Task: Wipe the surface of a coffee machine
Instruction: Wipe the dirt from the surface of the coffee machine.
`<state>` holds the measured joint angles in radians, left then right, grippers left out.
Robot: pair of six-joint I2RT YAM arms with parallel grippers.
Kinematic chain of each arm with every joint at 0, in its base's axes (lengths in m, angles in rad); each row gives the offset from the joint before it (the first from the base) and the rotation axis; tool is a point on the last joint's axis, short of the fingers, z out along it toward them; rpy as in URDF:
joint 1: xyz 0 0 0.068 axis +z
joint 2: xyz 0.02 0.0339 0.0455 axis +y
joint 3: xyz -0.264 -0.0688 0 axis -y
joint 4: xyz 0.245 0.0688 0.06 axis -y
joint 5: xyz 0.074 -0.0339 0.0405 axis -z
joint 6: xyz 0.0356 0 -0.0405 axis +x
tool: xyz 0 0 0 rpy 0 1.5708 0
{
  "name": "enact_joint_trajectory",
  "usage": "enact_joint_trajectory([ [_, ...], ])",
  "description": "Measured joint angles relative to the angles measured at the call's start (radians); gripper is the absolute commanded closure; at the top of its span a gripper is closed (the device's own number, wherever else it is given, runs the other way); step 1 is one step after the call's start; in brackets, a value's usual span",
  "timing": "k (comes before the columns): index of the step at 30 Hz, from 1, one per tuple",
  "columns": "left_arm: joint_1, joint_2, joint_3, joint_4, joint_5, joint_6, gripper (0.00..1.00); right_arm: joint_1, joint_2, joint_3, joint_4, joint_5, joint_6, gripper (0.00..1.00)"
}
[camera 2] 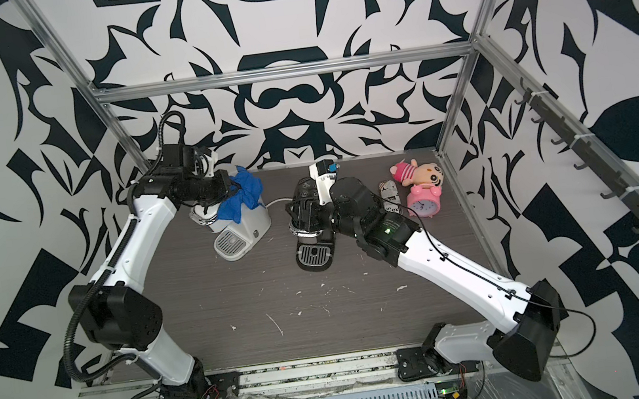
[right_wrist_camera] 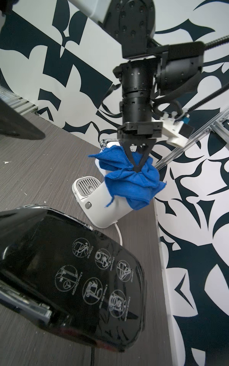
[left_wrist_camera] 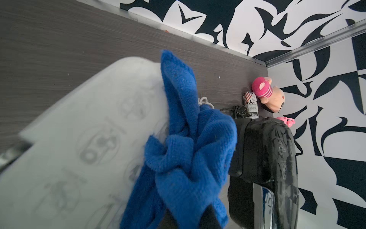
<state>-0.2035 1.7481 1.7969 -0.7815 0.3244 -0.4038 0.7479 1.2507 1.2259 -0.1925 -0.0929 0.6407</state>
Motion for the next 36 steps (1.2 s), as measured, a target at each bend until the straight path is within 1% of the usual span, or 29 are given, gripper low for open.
enact_joint_trajectory([
  [2, -0.007, 0.038, 0.051, -0.007, -0.011, -0.011, 1.00, 0.000, -0.016, -0.011, -0.009, 0.000, 0.002, 0.42],
  [8, -0.003, 0.092, 0.150, -0.027, -0.055, -0.022, 1.00, 0.000, -0.055, -0.030, -0.023, 0.008, 0.003, 0.41],
  [12, 0.023, 0.087, 0.147, -0.030, -0.073, -0.018, 1.00, 0.000, -0.061, -0.031, -0.032, 0.009, 0.003, 0.41],
  [18, 0.123, -0.007, 0.003, -0.001, -0.061, -0.017, 1.00, 0.001, -0.062, -0.042, -0.036, 0.012, 0.007, 0.41],
  [23, 0.217, -0.153, -0.169, 0.019, -0.054, -0.014, 1.00, 0.003, -0.061, -0.043, -0.038, 0.012, 0.011, 0.41],
  [26, 0.252, -0.233, -0.255, 0.022, -0.059, -0.009, 1.00, 0.006, -0.061, -0.043, -0.038, 0.012, 0.012, 0.41],
  [33, 0.261, -0.339, -0.375, 0.039, -0.040, -0.009, 1.00, 0.019, -0.057, -0.043, -0.038, 0.011, 0.018, 0.42],
  [36, 0.246, -0.367, -0.410, 0.056, -0.020, -0.023, 1.00, 0.028, -0.050, -0.043, -0.037, 0.011, 0.019, 0.42],
])
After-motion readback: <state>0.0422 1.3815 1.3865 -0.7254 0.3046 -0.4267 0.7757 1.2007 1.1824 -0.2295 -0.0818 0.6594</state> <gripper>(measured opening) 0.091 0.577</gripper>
